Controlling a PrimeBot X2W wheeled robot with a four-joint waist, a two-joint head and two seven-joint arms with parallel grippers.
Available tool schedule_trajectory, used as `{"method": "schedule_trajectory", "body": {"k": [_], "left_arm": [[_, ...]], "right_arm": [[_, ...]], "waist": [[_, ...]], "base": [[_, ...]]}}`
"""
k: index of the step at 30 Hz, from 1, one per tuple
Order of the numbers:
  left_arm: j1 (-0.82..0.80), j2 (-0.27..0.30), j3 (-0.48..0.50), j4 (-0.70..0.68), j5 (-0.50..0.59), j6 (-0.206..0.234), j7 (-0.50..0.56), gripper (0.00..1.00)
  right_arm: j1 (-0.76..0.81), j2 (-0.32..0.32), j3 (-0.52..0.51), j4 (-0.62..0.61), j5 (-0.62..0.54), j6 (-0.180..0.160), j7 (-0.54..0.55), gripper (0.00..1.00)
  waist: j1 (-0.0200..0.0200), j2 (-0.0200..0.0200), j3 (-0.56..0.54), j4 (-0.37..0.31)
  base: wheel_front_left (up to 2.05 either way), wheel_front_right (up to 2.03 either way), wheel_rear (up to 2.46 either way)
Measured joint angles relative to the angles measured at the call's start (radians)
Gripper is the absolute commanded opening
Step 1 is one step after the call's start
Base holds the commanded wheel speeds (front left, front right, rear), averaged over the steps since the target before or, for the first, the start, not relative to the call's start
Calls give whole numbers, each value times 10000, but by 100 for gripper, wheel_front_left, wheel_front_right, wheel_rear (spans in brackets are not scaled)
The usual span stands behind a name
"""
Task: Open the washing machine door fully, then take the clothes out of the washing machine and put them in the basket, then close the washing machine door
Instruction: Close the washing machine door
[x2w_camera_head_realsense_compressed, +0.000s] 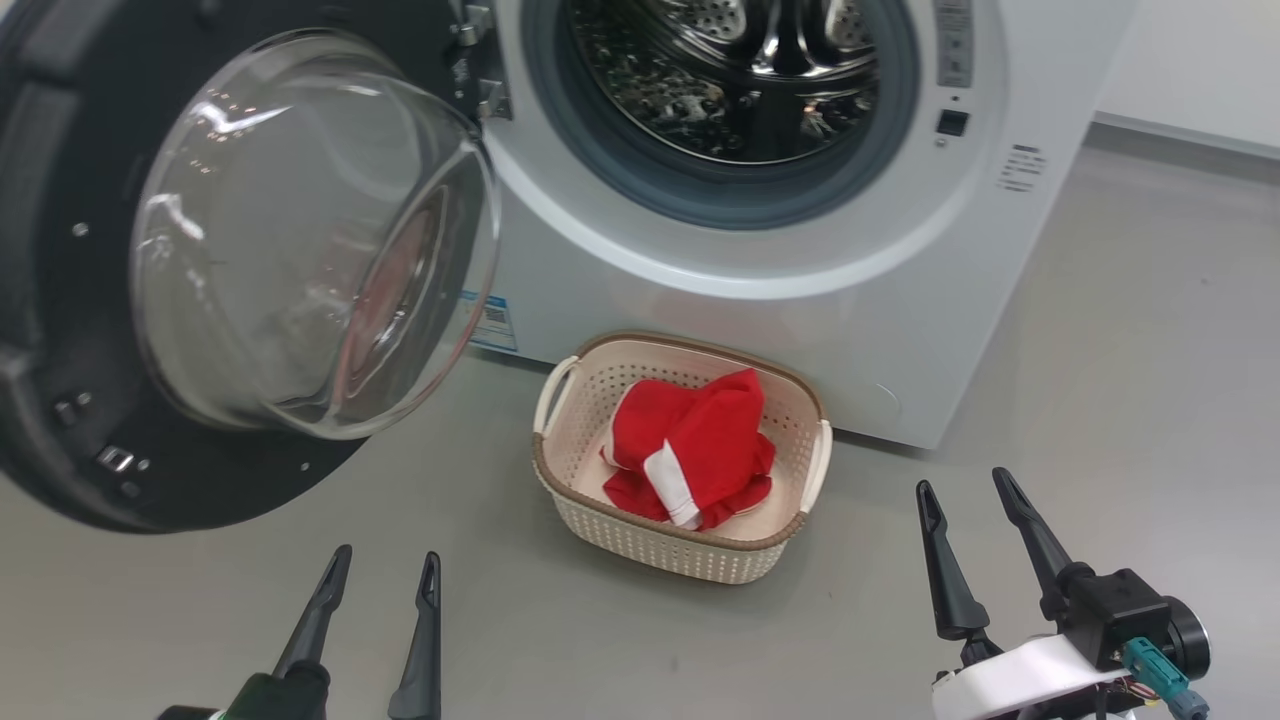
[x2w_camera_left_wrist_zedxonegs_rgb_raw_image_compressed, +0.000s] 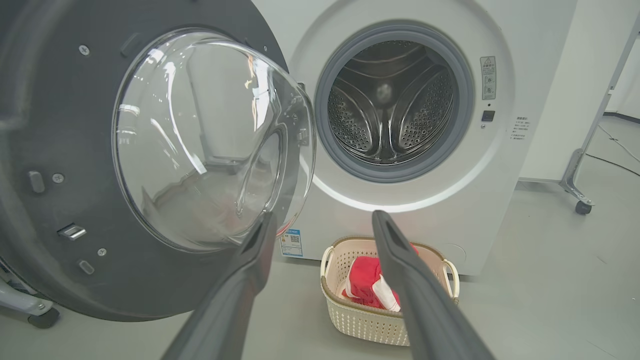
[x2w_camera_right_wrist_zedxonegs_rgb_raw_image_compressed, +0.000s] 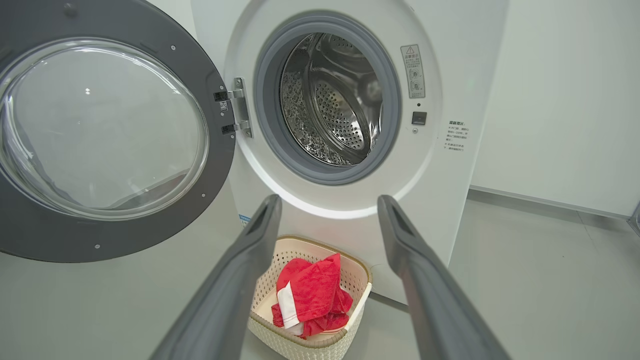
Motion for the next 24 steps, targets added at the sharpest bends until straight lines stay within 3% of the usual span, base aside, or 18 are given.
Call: {"method": "schedule_trajectory", "body": {"k": [12,24], "left_arm": [[-3,-6,23,109,-29,0,-10,100],[-2,-15,46,115,-182,2,-44,100]], "right_arm": [[10,19,113,15,-4,-2,0,100],[10,27,155,81,-12,0,0,100]], "waist": [[0,0,-61,1259],[1,0,-79,1450]], "base": [[0,0,0],[0,0,0]]}}
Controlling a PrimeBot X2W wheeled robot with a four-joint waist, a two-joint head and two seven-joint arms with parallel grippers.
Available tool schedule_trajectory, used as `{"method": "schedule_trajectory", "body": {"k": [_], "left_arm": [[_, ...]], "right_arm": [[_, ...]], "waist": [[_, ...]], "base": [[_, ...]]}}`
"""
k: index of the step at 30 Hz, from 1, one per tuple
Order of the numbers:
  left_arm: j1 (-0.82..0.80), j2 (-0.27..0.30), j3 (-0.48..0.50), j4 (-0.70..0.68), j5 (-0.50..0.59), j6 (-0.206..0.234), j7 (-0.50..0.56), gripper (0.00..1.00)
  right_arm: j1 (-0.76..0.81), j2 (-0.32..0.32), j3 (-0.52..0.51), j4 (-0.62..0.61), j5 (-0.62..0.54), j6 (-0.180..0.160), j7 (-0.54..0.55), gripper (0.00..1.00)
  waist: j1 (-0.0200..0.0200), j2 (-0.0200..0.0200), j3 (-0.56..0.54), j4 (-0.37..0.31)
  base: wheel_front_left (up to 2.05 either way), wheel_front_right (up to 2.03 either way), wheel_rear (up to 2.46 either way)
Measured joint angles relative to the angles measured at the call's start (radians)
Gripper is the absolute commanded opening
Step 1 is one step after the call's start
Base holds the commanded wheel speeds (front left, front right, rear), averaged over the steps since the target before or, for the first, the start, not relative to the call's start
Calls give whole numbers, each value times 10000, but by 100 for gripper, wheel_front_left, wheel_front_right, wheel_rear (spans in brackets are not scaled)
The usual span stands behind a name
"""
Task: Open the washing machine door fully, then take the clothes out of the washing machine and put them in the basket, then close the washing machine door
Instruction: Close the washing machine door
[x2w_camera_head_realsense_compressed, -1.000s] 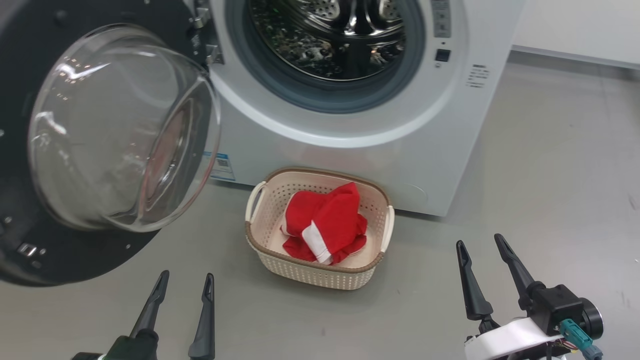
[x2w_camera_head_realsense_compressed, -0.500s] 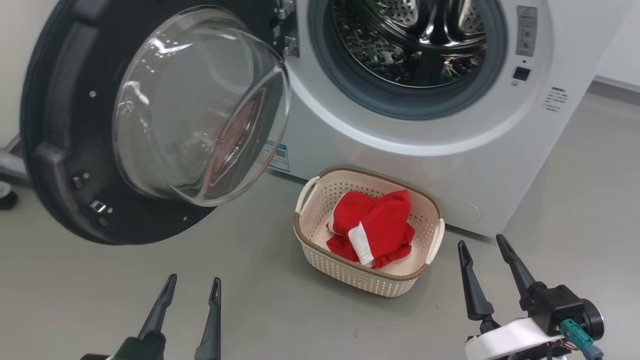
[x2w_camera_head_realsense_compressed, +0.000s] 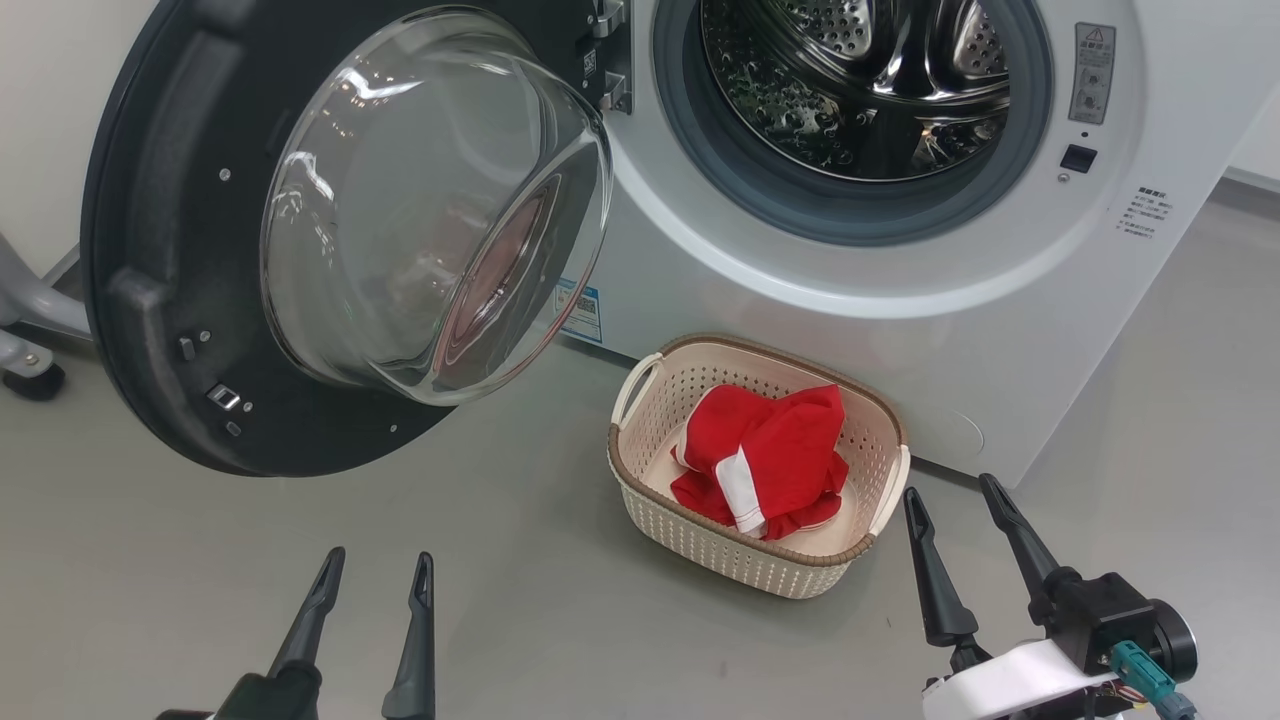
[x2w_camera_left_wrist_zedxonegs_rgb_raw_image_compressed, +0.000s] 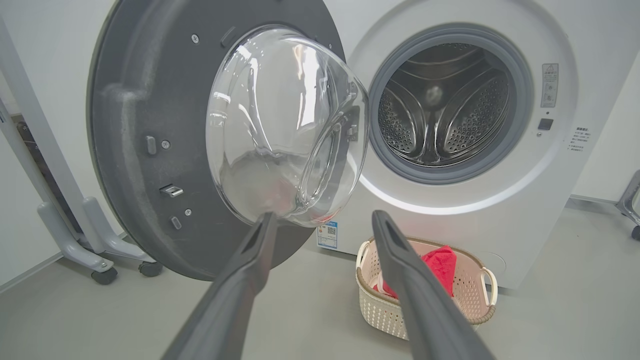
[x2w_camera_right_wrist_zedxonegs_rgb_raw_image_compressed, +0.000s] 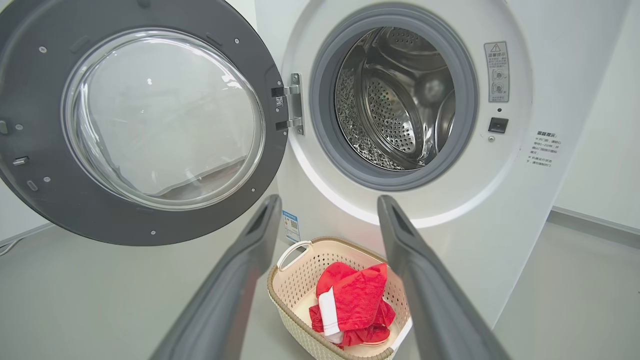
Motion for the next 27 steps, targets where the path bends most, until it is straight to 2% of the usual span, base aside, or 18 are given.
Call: {"method": "schedule_trajectory", "body": {"k": [2,4,5,6,8,14,18,23,24,27], "left_arm": [[0,-2,-4,0,0,0,0,100],[0,-4,-4,10,-17,0,-52,79],[0,-6,-4,13,-90,0,-54,37],[0,-6,-4,27,-123,0,-56,21],[-1,-8,-4,46,-132,0,-56,0],[-1,-31,38,29,-451,-2,-100,0],[-2,-98,167,-109,-1576,-46,-232,0],[-2,-153,485,-497,-3758,-274,-408,0],[-2,-151,571,-721,-5045,-286,-587,0],[0,-148,637,-1129,-6828,-326,-773,0]], "right_arm": [[0,0,0,8,0,0,0,100],[0,0,0,17,0,0,0,100],[0,0,0,23,0,0,0,100],[0,0,0,27,0,0,0,100],[0,0,0,36,0,0,0,100],[-5,0,54,40,-6,0,0,100],[-7,12,61,36,-56,0,0,100],[-9,8,52,65,-75,2,0,100],[-9,6,50,67,-77,2,0,100],[-10,-2,61,63,-90,2,0,100]], "waist": [[0,0,4,11],[0,0,10,21],[0,0,13,25],[0,0,15,30],[0,0,18,38],[0,0,48,49],[0,0,97,42],[0,0,128,43],[0,0,140,43],[0,0,186,36]], "base": [[0,0,0],[0,0,0],[0,0,0],[0,0,0],[0,0,0],[0,0,0],[0,0,0],[0,0,0],[0,0,0],[0,0,0]]}}
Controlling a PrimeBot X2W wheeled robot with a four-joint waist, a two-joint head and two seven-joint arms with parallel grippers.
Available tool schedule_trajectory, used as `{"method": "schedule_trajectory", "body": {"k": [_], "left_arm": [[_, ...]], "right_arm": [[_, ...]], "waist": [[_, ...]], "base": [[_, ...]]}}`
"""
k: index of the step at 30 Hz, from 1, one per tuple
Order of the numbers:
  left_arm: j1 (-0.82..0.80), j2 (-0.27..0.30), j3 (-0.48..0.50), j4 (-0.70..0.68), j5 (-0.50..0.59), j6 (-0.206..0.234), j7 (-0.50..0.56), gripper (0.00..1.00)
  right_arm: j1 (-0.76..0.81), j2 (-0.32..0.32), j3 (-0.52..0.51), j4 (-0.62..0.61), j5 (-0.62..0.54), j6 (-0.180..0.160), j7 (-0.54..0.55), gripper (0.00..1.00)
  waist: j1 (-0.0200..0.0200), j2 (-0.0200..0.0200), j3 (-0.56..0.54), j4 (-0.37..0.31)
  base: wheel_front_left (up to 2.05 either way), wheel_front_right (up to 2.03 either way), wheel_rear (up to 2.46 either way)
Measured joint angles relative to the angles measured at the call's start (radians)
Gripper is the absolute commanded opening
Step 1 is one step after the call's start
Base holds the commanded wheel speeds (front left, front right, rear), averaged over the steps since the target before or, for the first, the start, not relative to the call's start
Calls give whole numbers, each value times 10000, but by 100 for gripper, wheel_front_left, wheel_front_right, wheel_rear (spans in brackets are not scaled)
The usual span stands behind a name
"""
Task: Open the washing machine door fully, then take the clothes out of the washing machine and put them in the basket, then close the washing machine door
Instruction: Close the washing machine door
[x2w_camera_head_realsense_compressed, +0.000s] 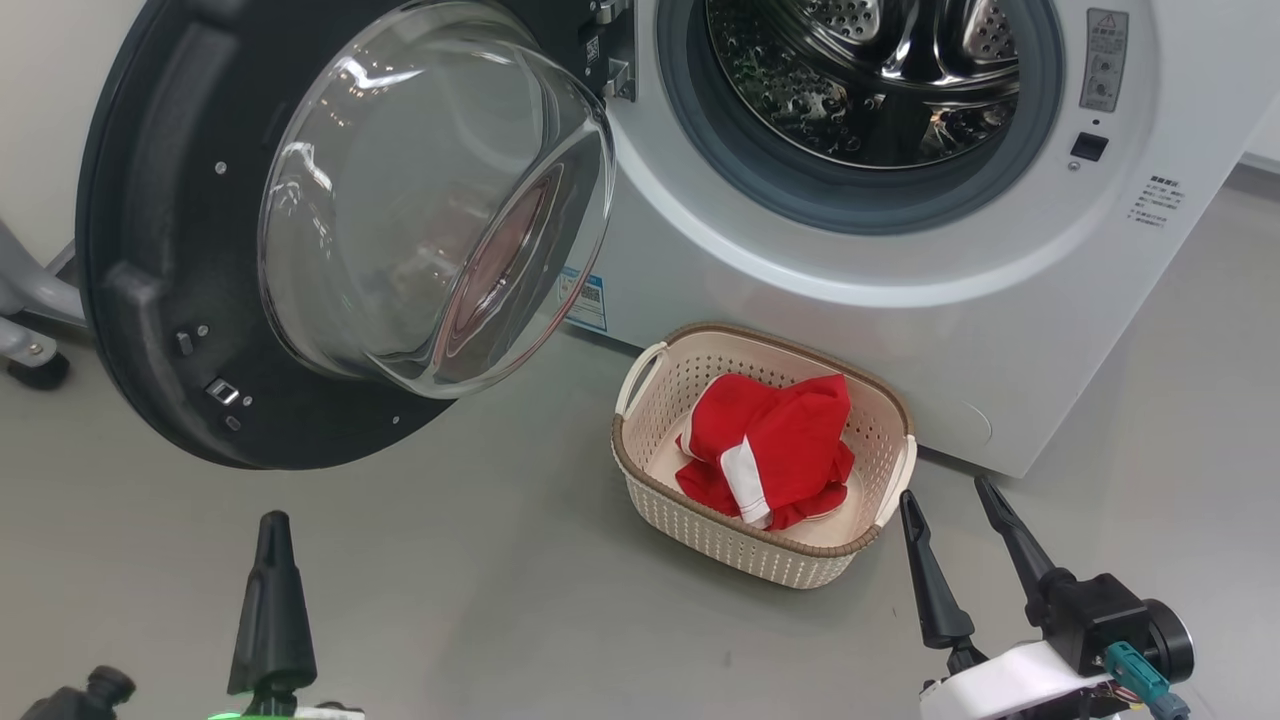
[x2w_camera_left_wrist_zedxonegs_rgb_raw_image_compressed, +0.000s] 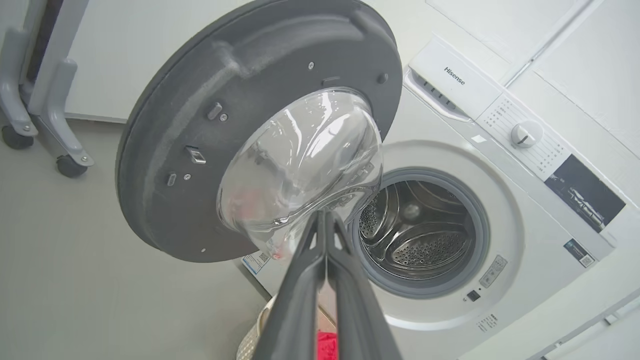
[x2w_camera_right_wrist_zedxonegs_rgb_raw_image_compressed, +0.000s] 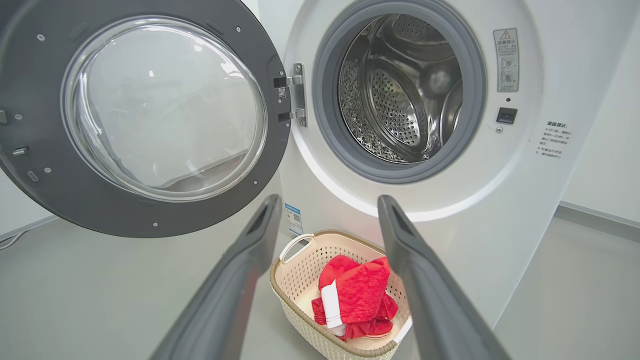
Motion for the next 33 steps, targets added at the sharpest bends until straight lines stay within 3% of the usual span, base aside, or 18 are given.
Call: {"method": "schedule_trajectory", "body": {"k": [7,14,24,33], "left_arm": [[2,-10,213,-961,-2878,-376,-424,0],[-397,-38,2157,-1085,-5678,-1097,-504,0],[-1477,-15,4523,-96,-6483,-1218,-502,0],[-2591,1352,5030,1718,-7528,-917,393,0]], "right_arm": [[-7,-69,-21,-46,-100,-2,0,100],[-91,-182,0,-165,-201,0,81,100],[-282,-431,123,-426,-441,58,280,100],[-763,-573,295,-723,-614,188,537,100]], "waist": [[0,0,187,11],[0,0,451,33],[0,0,931,43],[0,0,1490,-129]], "base": [[0,0,0],[0,0,0],[0,0,0],[0,0,0]]}}
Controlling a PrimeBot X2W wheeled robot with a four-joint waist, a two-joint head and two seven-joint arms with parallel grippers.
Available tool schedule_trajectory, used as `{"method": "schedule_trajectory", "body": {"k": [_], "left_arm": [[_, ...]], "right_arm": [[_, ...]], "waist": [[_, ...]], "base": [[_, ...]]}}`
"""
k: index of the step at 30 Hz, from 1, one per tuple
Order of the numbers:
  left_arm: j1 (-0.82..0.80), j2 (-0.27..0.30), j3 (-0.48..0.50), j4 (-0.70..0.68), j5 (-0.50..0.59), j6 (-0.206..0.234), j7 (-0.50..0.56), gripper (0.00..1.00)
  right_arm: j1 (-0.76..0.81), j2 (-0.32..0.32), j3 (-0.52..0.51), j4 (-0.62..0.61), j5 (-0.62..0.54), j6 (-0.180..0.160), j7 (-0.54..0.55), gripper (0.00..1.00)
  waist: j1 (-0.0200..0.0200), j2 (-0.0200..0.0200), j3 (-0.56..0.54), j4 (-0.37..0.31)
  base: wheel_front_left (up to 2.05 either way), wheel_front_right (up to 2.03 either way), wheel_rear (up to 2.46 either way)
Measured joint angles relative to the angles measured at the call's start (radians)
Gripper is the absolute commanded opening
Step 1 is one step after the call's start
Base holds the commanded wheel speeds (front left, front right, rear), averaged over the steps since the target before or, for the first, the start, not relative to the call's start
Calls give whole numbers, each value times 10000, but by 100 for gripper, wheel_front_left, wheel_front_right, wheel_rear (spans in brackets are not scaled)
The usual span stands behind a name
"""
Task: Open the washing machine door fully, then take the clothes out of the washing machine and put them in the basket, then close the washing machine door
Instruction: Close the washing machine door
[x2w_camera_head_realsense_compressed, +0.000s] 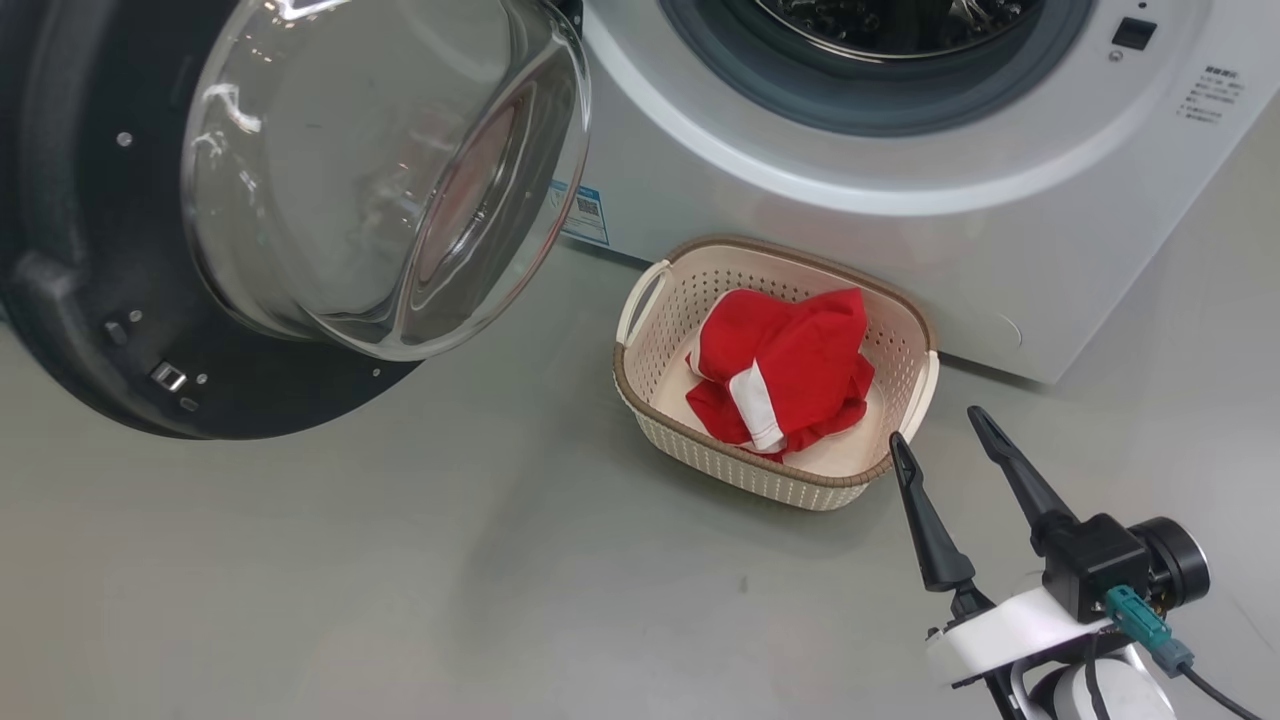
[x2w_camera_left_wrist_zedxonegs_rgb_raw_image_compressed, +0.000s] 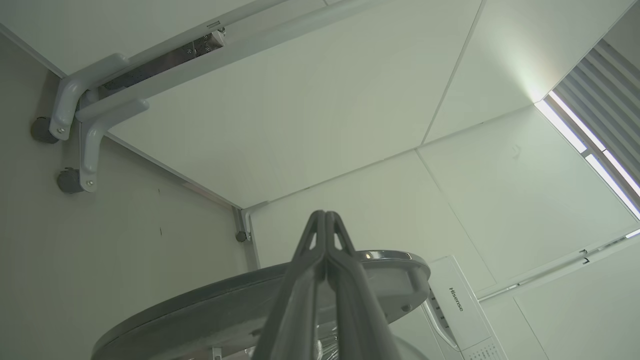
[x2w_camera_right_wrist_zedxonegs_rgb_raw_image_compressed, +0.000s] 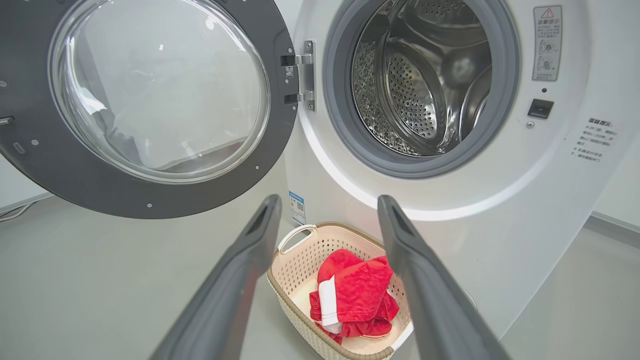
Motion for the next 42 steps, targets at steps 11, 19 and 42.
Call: {"method": "schedule_trajectory", "body": {"k": [11,19,42], "left_arm": [[-1292,1035,-282,1517,-1308,318,1678,0],[-2094,1406,-77,2493,-1791,491,2194,0],[-3016,1845,-453,4075,-1902,-109,3463,0]], "right_arm": [[-429,-163,23,-247,-132,125,267,100],[-713,-314,-13,-389,-171,163,359,100],[-893,-414,-207,-399,-169,165,372,100]], "waist": [[0,0,676,-460],[0,0,1134,-780],[0,0,1579,-836]], "base": [[0,0,0],[0,0,0],[0,0,0]]}}
